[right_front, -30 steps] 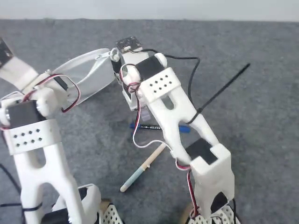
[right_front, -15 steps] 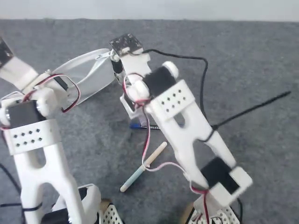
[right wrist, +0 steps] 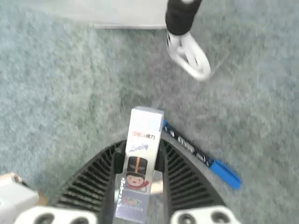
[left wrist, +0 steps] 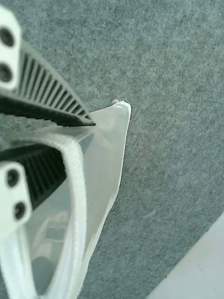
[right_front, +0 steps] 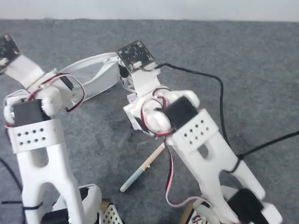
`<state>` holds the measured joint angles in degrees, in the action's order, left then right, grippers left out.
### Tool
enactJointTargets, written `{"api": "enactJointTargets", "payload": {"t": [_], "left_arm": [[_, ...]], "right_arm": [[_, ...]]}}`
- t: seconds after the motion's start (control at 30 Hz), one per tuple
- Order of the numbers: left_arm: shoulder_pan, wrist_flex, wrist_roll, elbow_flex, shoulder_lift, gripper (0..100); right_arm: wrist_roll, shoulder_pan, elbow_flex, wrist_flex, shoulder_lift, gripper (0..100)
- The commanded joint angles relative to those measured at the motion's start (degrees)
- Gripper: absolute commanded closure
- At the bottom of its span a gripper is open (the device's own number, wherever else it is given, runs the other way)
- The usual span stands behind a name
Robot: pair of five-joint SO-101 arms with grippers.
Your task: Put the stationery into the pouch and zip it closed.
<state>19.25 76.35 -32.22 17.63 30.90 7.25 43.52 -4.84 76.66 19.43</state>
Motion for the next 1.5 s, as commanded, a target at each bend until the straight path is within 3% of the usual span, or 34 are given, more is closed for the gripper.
{"api": "enactJointTargets", "payload": {"t": [0.0, 0.47, 0.83, 1.3, 1.47], "left_arm": [[-0.4, -0.4, -1.1, -0.1, 0.8, 99], [-0.7, -0.2, -1.0, 0.0, 0.8, 99], [-5.5, 4.4, -0.7, -1.6, 0.9, 99], [-5.6, 4.1, -0.7, -1.6, 0.9, 99], [-5.6, 4.1, -0.7, -1.5, 0.9, 99]], "right_arm": [[0.6, 0.6, -6.4, -9.8, 7.3, 99.1], [0.6, 0.6, -26.7, -32.7, 21.9, 99.1], [0.5, 0.2, -39.3, -45.9, 33.7, 99.1], [0.3, 0.2, -59.2, -84.8, 36.3, 99.1], [0.2, 0.2, -60.7, -91.7, 36.3, 99.1]]}}
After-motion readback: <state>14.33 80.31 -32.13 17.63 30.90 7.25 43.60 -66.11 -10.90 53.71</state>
